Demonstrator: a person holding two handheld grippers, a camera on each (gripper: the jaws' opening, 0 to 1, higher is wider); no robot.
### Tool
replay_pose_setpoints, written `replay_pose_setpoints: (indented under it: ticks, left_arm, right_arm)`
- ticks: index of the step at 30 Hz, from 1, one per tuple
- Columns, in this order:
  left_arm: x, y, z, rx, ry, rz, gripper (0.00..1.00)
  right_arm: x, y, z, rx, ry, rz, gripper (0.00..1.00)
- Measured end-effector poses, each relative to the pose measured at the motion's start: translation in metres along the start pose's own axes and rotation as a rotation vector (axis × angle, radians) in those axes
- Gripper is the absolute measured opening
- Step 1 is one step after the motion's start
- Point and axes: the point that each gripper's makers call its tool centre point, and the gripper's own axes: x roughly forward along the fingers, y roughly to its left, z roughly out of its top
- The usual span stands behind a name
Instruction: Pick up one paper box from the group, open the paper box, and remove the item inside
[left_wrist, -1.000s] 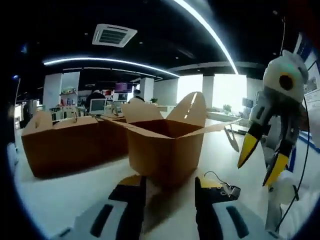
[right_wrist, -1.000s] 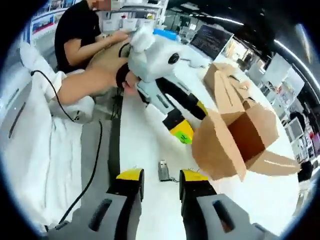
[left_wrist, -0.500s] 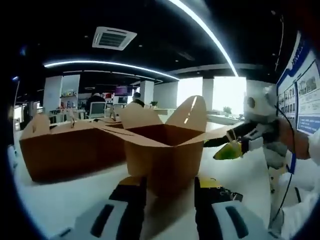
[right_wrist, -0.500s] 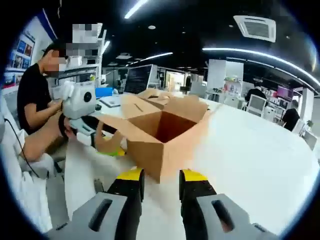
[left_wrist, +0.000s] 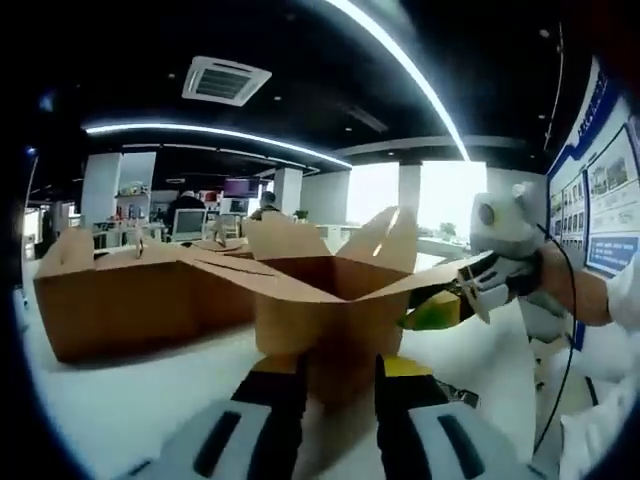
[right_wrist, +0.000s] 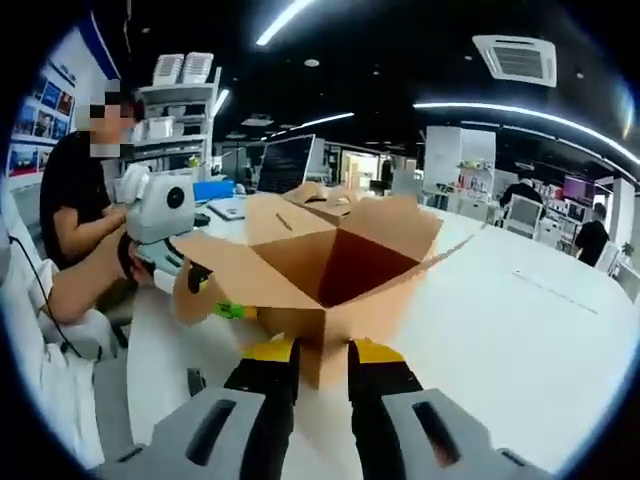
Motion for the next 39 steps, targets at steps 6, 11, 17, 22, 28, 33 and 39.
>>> replay_pose_setpoints:
  ticks: [6,11,17,22,28,33,39]
  left_arm:
    - [-0.007,-0.005,-0.002,-0.003,0.009,-0.011,0.30]
    - [-0.010,-0.007,-0.002,-0.048,0.006,-0.015,0.33]
    - [-0.010,-0.013,0.003,-0.061,-0.006,-0.023,0.31]
    - [-0.010,-0.014,0.002,-0.044,-0.002,-0.021,0.30]
    - [-0.029,-0.005,0.003,0.009,0.007,-0.014,0.37]
    - [-0.071,0.022,0.017,-0.025,-0.007,0.059,0.37]
    - [-0.108,0.021,0.057,-0.004,-0.069,0.095,0.37]
  right_arm:
    - [-0.010,0.016,-0.002,0.002,0.020,0.020,0.21]
    - [-0.013,0.010,0.004,0.034,-0.021,0.003,0.21]
    - [-0.011,0.009,0.004,0.060,-0.039,0.000,0.22]
    - [-0.013,0.005,0.002,0.058,-0.039,-0.006,0.21]
    - [-0.040,-0.001,-0.010,-0.050,-0.020,-0.063,0.26]
    - [-0.081,-0.025,0.007,0.051,-0.119,-0.180,0.26]
    - [-0.109,-0.038,0.043,0.092,-0.238,-0.256,0.26]
